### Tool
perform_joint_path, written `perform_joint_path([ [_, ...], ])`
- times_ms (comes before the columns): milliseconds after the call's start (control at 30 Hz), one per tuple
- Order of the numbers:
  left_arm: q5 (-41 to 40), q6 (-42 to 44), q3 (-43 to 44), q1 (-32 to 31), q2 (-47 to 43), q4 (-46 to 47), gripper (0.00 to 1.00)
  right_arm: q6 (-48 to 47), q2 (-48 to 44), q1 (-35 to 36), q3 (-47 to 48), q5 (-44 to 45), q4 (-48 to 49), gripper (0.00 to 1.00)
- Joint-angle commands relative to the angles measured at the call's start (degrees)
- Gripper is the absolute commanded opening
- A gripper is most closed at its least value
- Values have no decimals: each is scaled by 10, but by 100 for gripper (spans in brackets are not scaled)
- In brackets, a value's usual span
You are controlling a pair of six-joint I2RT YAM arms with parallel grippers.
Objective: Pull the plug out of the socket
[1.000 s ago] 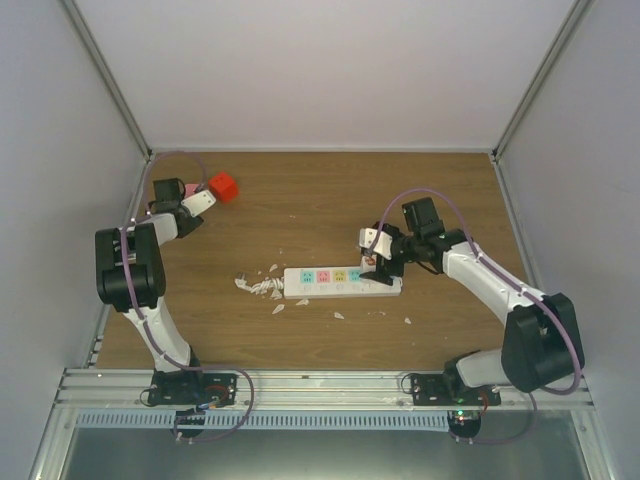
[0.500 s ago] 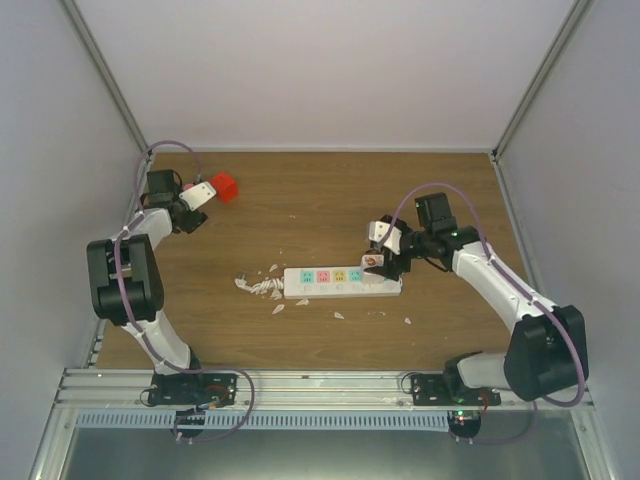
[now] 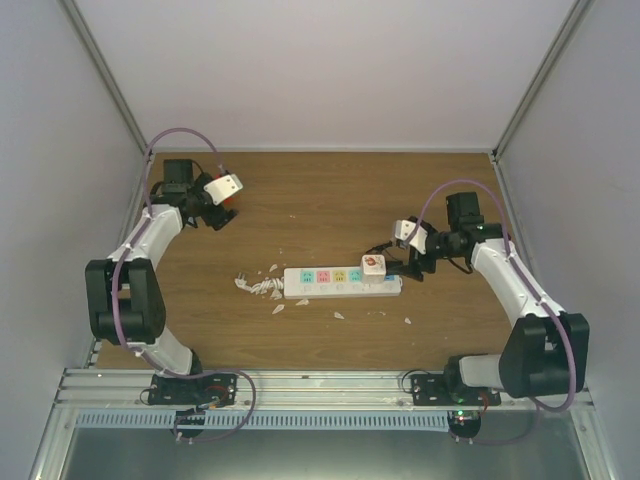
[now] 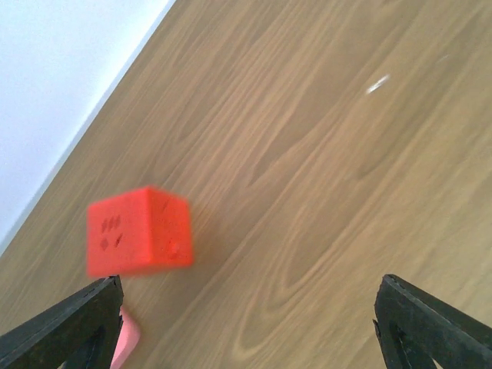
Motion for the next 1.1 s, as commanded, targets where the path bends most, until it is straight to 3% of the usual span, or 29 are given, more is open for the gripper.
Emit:
perform_joint_path([
  [0,90,-10,3,-38,-34,-43,90,-70,4,-38,-5,-5,-55,96],
  [400,140,-33,-10,-145,-59,-67,90,-116,58,-81,-22,16,-48,90],
  [667,187,-55,-29,-173,-61,-71,90,-124,111,-78,-23,14,-23,86],
  [1067,237,-59,-44,-233,-24,-77,89,-106,146,-31,-36,30,13,72],
])
